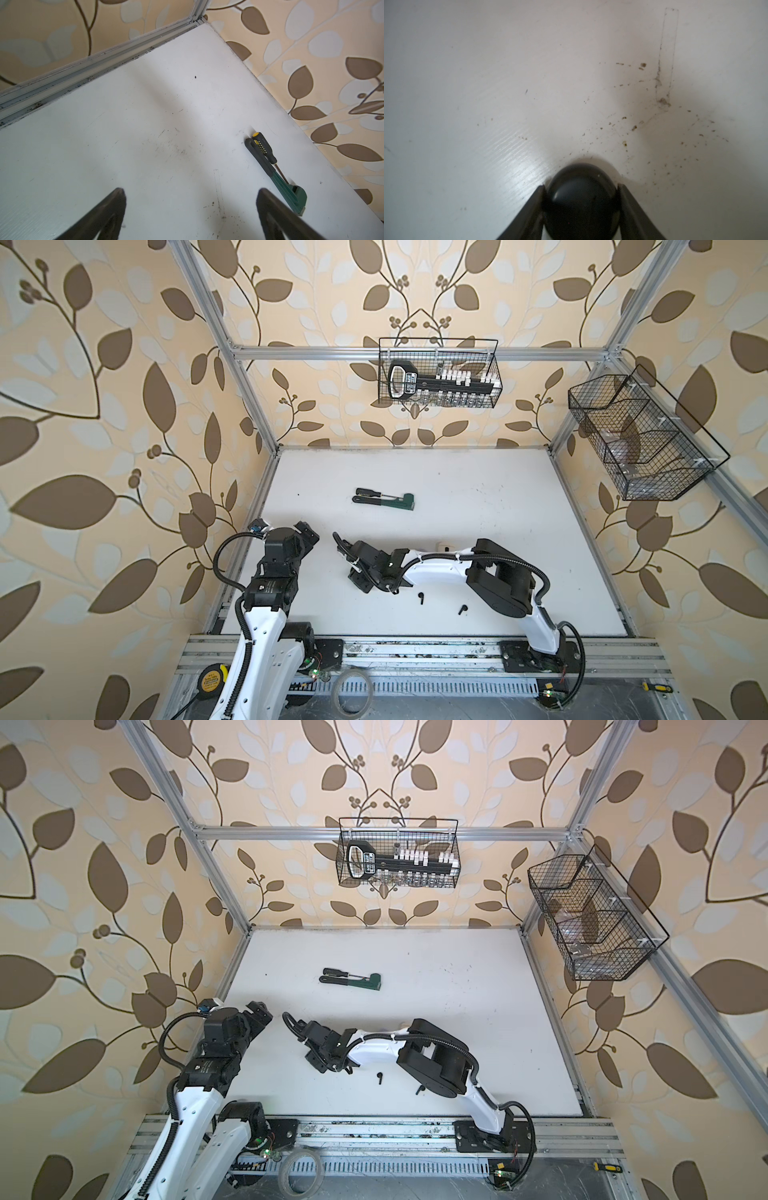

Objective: Insert wireless bluetooth earbuds into charging case
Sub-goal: Pick up the charging case from the middle-left of the table, then pass the charging case.

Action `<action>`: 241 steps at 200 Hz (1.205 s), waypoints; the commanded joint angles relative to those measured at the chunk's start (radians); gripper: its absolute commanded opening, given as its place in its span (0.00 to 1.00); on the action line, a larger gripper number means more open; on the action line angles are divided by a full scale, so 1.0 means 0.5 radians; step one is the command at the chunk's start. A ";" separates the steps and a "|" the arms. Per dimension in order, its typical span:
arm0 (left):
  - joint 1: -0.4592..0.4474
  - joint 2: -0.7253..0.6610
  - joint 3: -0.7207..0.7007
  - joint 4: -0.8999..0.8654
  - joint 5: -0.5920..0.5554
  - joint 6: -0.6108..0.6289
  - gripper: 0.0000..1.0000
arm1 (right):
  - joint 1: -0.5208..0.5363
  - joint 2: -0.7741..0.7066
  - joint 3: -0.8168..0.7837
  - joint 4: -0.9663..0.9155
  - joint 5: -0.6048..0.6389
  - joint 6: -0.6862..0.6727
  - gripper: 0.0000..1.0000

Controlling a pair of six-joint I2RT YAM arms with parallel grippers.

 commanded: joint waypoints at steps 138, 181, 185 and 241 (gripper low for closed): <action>-0.061 0.048 -0.112 1.030 1.679 0.009 0.95 | -0.210 -1.932 -1.682 1.216 0.352 -0.920 0.37; -0.430 0.128 -0.074 1.225 1.726 0.325 0.89 | -0.221 -2.078 -1.986 1.554 0.273 -1.233 0.31; -0.481 0.140 -0.078 1.245 1.726 0.358 0.88 | -0.220 -2.078 -2.005 1.574 0.272 -1.252 0.31; -0.899 0.303 -0.106 1.346 1.749 0.682 0.78 | -0.172 -2.062 -2.081 1.593 0.275 -1.377 0.26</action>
